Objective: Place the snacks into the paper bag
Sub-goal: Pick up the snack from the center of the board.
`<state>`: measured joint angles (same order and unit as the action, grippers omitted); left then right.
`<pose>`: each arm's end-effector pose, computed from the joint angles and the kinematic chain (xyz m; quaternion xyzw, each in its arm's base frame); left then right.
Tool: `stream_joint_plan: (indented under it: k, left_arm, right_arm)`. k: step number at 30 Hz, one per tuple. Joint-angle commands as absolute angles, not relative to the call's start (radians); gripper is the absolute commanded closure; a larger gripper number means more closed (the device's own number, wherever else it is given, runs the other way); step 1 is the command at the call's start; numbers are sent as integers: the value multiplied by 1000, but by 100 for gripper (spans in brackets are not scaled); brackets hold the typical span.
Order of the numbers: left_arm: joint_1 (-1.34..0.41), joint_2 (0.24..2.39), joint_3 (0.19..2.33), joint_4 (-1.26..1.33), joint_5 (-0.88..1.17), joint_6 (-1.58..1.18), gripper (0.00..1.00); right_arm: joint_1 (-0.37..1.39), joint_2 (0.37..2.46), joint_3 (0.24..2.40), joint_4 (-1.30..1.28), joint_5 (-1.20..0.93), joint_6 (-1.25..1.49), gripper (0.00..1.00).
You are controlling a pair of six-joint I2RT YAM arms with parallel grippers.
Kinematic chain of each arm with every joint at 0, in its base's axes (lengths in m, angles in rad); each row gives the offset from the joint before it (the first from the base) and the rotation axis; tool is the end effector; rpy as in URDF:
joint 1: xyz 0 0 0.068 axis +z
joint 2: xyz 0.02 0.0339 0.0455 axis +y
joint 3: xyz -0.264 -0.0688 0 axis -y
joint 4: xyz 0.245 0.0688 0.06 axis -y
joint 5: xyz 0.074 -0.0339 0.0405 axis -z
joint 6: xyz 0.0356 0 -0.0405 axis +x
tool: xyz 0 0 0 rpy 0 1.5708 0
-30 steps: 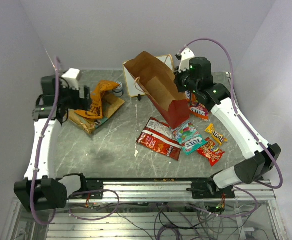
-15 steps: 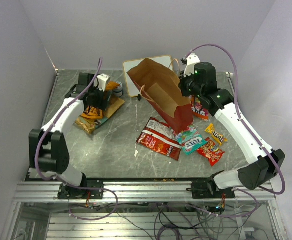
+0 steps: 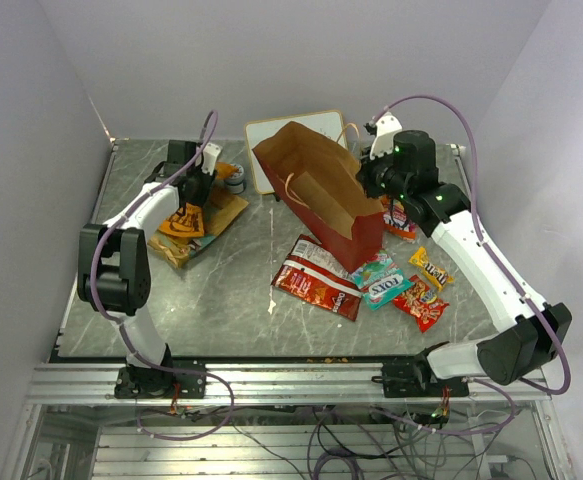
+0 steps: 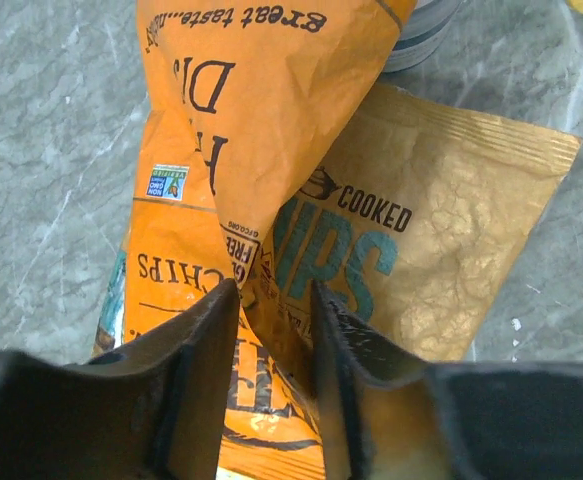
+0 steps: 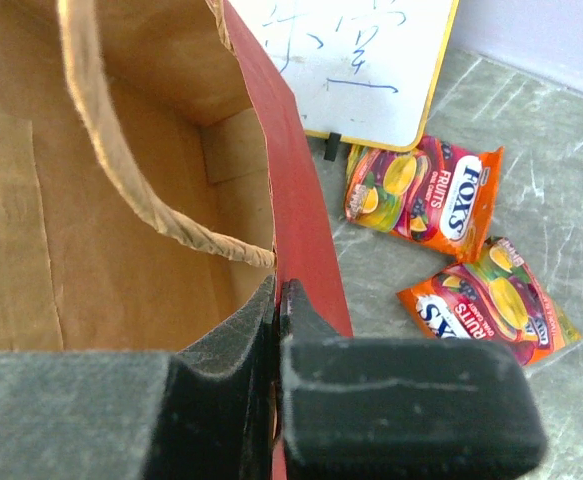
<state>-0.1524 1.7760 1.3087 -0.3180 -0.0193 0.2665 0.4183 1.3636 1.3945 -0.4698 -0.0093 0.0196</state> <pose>0.3926 -0.0596 0.2377 0.1885 0.9044 0.0307 0.3816 0.2812 0.1254 0.3928 -0.1696 0.8269 0.1203 0.5226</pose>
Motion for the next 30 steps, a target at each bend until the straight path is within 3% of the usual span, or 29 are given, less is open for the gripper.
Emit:
stream_joint_plan:
  k: [1, 8, 20, 30]
  left_arm:
    - [-158, 1805, 1358, -295, -12, 296, 60]
    - [-158, 1723, 1374, -341, -68, 354, 93]
    - [-158, 1463, 1463, -474, -108, 518, 93]
    - [-158, 1296, 1670, -620, 163, 536, 93]
  right_arm:
    - [407, 1315, 1365, -418, -56, 5, 100]
    - [400, 1308, 1384, -433, -98, -23, 100]
    - [393, 1292, 1393, -485, -141, -151, 100]
    - [393, 1287, 1432, -562, -214, -269, 100]
